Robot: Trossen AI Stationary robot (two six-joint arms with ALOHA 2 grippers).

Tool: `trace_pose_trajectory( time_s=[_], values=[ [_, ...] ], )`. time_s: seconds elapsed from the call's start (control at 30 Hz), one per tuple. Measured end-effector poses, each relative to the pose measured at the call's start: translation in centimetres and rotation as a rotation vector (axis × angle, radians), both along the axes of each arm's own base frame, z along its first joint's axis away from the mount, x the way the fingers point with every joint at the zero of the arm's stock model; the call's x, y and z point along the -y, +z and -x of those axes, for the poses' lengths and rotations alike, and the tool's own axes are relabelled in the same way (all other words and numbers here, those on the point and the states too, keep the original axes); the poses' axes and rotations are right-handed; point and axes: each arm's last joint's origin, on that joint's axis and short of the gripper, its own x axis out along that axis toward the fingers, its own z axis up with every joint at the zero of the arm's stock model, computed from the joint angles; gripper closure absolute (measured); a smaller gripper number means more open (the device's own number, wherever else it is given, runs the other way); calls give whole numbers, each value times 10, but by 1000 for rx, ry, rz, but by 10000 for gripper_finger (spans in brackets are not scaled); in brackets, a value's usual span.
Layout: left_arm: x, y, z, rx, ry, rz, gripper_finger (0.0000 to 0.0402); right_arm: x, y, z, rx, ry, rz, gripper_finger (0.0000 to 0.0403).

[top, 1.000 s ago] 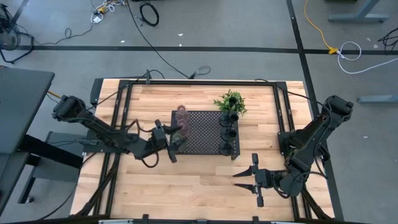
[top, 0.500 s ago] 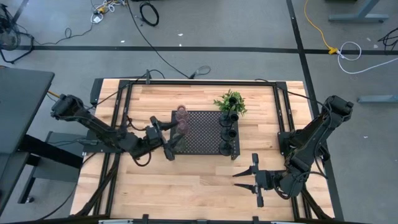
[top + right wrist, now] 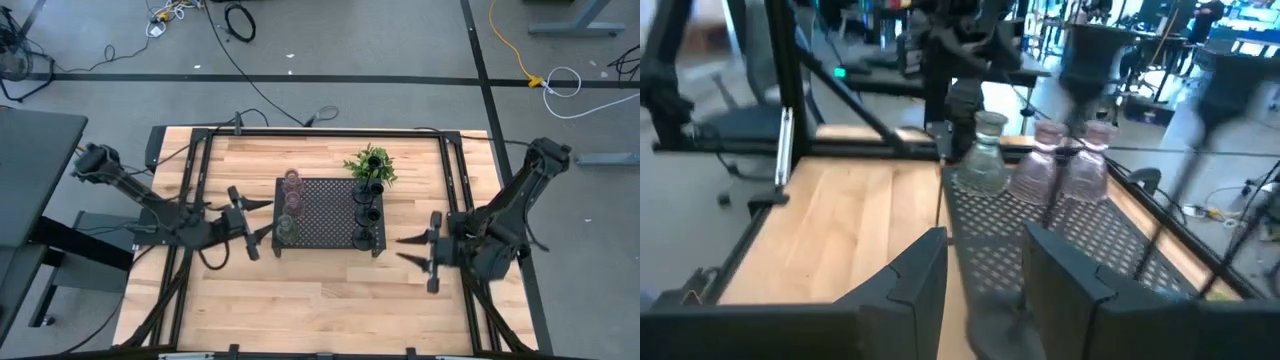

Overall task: Pick & Place candle stick holders
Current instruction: Return to Home Position

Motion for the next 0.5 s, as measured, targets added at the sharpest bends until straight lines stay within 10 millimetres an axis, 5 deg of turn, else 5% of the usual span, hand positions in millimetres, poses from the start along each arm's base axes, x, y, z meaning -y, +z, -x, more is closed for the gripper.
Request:
trace_pose_trajectory(
  time_s=[0.5],
  values=[
    [-48,-5,36,-251,-32,-23,149,72,-66,47,329,-61,-122,273]
  ],
)
